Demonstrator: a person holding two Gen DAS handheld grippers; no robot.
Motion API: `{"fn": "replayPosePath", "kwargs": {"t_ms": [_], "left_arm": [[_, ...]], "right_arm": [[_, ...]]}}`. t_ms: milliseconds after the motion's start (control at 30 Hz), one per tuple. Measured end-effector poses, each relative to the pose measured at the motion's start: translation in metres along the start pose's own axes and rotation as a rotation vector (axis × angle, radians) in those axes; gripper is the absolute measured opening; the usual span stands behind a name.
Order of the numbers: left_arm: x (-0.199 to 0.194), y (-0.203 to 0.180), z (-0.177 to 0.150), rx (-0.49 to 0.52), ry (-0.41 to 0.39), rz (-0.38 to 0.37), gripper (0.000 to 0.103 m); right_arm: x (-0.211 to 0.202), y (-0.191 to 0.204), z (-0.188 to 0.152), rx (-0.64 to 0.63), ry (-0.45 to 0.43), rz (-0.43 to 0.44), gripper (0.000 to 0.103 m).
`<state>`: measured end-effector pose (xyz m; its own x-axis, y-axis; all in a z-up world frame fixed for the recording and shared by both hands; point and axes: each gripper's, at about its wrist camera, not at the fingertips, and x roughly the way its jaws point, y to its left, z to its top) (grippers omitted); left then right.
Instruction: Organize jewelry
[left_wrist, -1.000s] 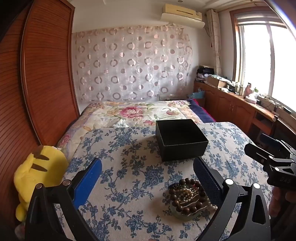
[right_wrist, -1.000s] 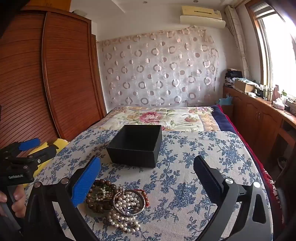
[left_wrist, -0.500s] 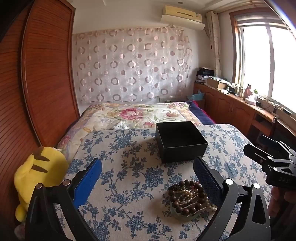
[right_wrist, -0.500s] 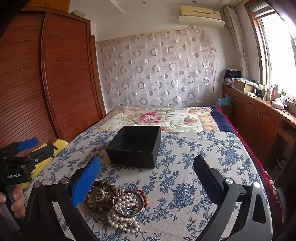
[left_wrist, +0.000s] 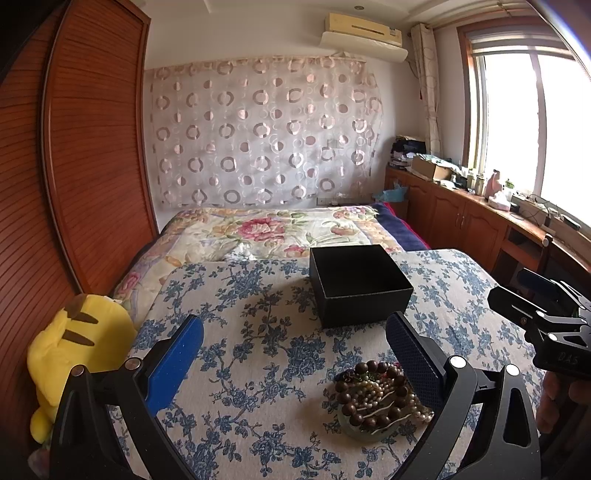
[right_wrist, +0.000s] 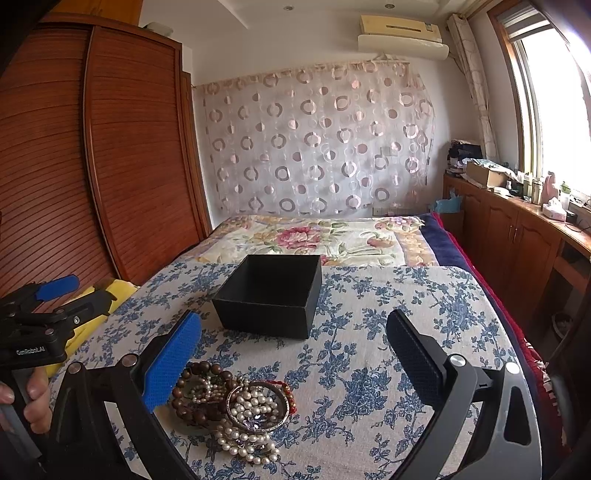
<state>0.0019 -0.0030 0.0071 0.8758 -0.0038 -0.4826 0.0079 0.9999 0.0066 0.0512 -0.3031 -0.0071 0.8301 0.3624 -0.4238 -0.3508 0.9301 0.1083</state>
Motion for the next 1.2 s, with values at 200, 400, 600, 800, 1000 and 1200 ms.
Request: {"fn": "replayPosePath", "kwargs": {"t_ms": [200, 400, 600, 800, 1000, 1200], "left_arm": [[0.0000, 0.0000, -0.0003, -0.001, -0.002, 0.001, 0.096], [-0.0003, 0.0003, -0.0006, -0.001, -0.003, 0.000, 0.095], [-0.0040, 0.0016, 0.0009, -0.002, -0.002, -0.001, 0.095], [-0.0059, -0.0023, 0.0026, 0.000, -0.004, -0.003, 0.096], [-0.0054, -0.0025, 0.0014, 0.000, -0.003, -0.003, 0.095], [-0.0052, -0.0025, 0.0015, -0.001, -0.003, -0.004, 0.095]], "right_arm": [[-0.0003, 0.0002, 0.0006, 0.000, -0.001, 0.000, 0.100], [-0.0002, 0.0006, 0.0004, 0.001, 0.000, -0.002, 0.100], [-0.0003, 0.0003, -0.0001, -0.001, -0.002, -0.001, 0.100], [-0.0005, 0.0004, 0.0000, -0.001, -0.003, -0.001, 0.100], [-0.0005, 0.0003, -0.0001, 0.000, -0.002, 0.000, 0.100], [-0.0008, 0.0015, 0.0001, -0.001, -0.003, 0.000, 0.100]]}}
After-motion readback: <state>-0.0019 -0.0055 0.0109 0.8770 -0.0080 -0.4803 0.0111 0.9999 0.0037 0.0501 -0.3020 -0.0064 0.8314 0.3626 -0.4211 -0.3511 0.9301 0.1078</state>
